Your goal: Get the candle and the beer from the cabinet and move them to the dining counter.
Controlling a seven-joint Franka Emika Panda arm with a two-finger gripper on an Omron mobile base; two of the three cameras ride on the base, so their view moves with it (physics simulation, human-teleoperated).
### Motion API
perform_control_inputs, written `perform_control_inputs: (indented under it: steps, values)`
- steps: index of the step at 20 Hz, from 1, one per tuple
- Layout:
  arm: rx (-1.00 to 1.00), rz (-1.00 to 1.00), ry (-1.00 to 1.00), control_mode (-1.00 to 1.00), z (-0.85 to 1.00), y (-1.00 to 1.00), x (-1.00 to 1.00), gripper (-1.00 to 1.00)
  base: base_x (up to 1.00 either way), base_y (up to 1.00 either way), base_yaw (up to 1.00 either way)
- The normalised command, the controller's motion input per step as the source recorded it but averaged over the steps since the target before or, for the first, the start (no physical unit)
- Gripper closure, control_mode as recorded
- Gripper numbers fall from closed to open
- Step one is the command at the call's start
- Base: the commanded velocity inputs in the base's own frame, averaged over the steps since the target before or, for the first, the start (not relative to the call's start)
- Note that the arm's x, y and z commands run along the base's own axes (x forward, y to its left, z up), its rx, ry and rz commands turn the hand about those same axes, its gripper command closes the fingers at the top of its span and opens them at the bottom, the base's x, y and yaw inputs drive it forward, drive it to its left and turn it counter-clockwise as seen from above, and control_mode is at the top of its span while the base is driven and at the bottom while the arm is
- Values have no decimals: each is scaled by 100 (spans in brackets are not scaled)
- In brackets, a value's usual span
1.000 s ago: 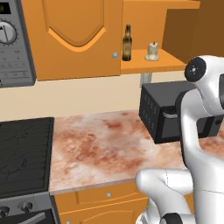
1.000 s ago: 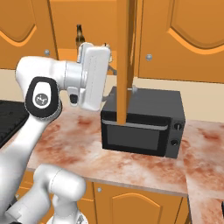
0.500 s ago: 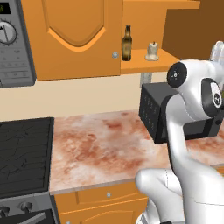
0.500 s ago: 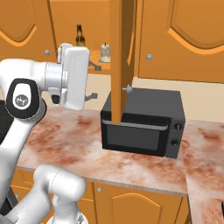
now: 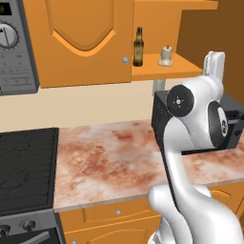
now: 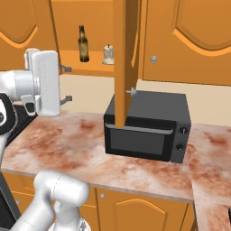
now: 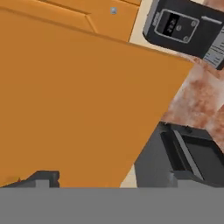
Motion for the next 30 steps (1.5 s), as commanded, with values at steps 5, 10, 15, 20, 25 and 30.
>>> perform_control_inputs:
  steps: [5, 10, 15, 20, 25, 30]
  values:
    - [-5, 31, 14, -100, 14, 66, -6, -100, 0, 0, 0]
    - [-3, 32, 22, -100, 19, 52, -11, -100, 0, 0, 0]
    - [-5, 36, 39, -100, 18, 38, -11, -100, 0, 0, 0]
    - [-4, 33, 39, -100, 7, 36, -11, -100, 0, 0, 0]
    - [-17, 25, 27, -100, 3, 37, -12, -100, 0, 0, 0]
    - [-25, 25, 13, -100, 3, 34, -4, -100, 0, 0, 0]
